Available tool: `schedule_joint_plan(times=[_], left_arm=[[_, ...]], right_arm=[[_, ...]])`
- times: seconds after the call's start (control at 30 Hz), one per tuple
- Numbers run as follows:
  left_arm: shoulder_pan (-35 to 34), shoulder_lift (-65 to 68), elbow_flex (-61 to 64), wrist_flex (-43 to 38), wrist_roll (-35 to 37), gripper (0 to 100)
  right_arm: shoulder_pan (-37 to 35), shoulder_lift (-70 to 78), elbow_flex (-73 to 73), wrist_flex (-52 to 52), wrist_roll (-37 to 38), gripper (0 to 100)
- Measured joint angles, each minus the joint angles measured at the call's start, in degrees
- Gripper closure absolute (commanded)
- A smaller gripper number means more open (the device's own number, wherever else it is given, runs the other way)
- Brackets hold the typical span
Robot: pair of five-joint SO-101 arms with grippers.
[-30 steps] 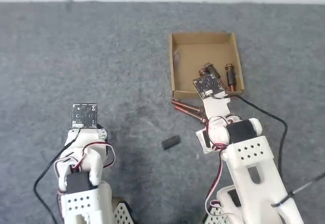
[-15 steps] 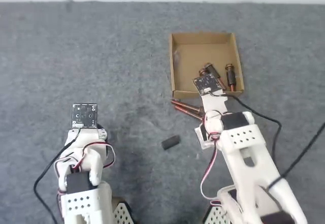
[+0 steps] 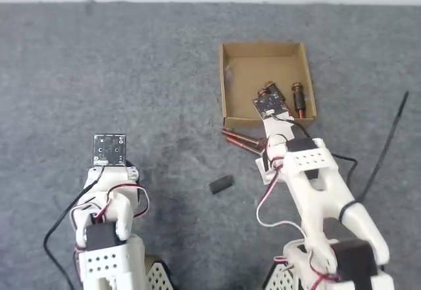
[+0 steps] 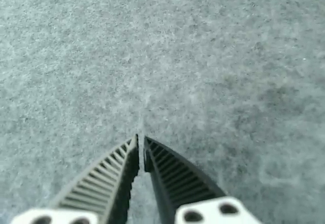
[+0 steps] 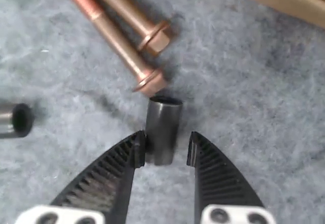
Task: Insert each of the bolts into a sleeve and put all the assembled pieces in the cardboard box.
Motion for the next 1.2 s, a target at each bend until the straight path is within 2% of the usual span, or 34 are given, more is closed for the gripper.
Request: schedule_joint_plan(times=[0.27,0.8,1.07,1.2], left_arm=[[0.00,0.00,0.00,0.00,0.00,99],[0.00,0.00,0.00,0.00,0.00,99],[0.00,0.00,0.00,0.00,0.00,99],[0.00,0.00,0.00,0.00,0.00,99]], right_arm=[[1.23,5.71,0.00,-5.36,2.29,87.3],[-0.44,6.07,-1.41,-3.69,2.73,87.2],[-0.88,8.26,-1.85,-6.33,8.35,87.6],[-0.88,10.46,-3.60,-6.24,10.20,94.9]])
